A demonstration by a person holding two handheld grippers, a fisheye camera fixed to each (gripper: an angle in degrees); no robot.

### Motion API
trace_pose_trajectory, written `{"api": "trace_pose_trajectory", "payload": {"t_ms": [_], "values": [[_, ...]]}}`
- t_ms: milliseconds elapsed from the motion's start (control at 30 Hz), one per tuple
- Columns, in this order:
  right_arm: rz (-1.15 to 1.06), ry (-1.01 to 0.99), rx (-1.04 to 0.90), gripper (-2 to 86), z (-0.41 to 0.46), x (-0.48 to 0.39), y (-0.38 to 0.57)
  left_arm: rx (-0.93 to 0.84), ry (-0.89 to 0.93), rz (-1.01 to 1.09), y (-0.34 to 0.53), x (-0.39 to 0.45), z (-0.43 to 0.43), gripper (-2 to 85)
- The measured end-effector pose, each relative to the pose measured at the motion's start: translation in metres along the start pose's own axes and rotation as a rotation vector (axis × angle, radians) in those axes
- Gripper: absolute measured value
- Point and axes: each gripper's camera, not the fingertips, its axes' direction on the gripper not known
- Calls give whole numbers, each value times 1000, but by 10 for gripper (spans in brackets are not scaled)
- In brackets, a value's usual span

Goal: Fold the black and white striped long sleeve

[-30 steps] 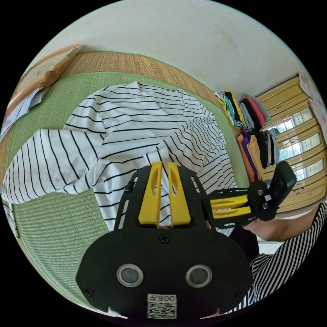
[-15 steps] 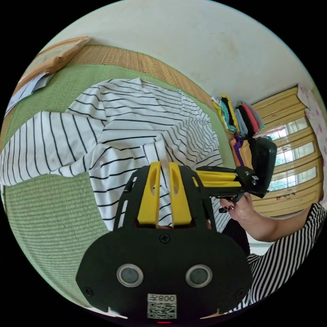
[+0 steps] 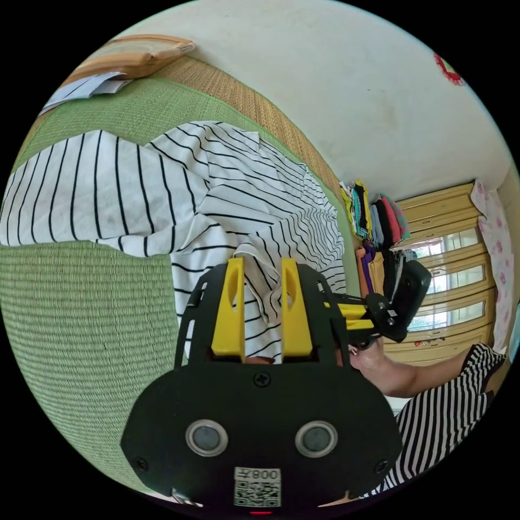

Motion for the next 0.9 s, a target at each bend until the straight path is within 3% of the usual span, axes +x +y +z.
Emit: {"api": "trace_pose_trajectory", "payload": {"t_ms": [333,667,900], "values": [[-170,234,-80,41,35,-42,6,25,4,-20,-12,16,-5,19],[-166,111,50,11,5,-57,28,70,32,22,-30,60,-29,20],[-113,17,-70,33,67,-26,39,47,-38,-64,-43,80,-15,47]]}}
